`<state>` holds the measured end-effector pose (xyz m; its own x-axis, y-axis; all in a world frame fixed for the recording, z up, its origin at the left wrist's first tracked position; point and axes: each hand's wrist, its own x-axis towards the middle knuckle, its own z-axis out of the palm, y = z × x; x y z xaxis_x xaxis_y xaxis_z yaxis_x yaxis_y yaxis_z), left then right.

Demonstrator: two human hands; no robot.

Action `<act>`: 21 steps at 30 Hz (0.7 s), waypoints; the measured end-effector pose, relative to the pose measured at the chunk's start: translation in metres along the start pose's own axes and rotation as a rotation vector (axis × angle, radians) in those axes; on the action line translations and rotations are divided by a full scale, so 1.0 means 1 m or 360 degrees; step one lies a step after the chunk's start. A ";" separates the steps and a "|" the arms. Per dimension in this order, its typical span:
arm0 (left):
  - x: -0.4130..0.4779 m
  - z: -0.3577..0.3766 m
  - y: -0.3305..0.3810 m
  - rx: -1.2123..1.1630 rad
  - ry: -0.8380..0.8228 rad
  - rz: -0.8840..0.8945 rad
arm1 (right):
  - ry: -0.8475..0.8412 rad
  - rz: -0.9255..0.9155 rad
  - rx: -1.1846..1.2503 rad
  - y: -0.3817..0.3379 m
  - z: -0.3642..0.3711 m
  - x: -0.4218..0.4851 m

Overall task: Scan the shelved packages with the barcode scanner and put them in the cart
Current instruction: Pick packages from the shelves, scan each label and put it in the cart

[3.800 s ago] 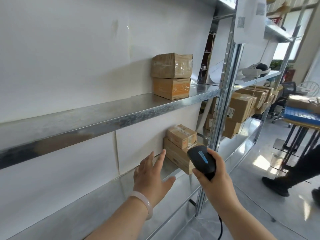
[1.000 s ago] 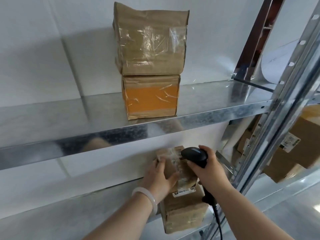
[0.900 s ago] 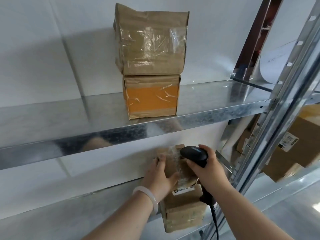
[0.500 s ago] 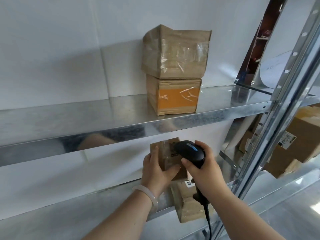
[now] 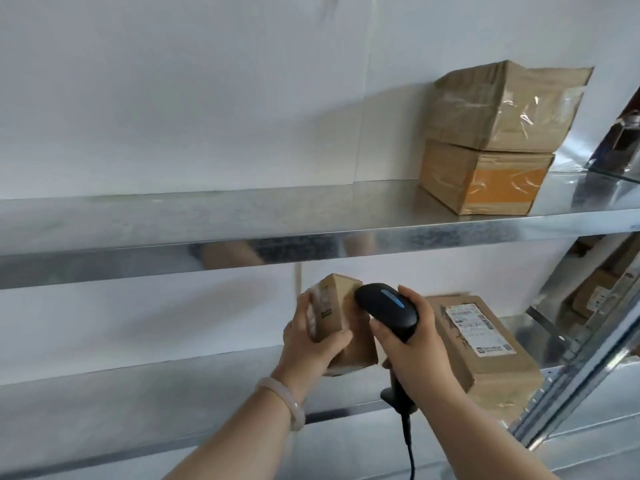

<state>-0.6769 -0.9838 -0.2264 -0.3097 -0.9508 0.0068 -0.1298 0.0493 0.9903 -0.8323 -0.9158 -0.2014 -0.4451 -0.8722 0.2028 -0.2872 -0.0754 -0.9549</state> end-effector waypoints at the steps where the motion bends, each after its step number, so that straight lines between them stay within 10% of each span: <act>1: -0.006 -0.011 -0.001 -0.0038 -0.0020 -0.0024 | -0.0022 0.0033 0.0049 -0.002 0.010 -0.005; 21: -0.061 -0.112 -0.004 -0.0113 0.0500 -0.0259 | -0.0477 -0.0183 0.0198 -0.028 0.109 -0.037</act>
<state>-0.5518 -0.9598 -0.2149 0.0160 -0.9926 -0.1205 -0.0842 -0.1214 0.9890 -0.7150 -0.9342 -0.2062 -0.1414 -0.9564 0.2555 -0.2072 -0.2238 -0.9524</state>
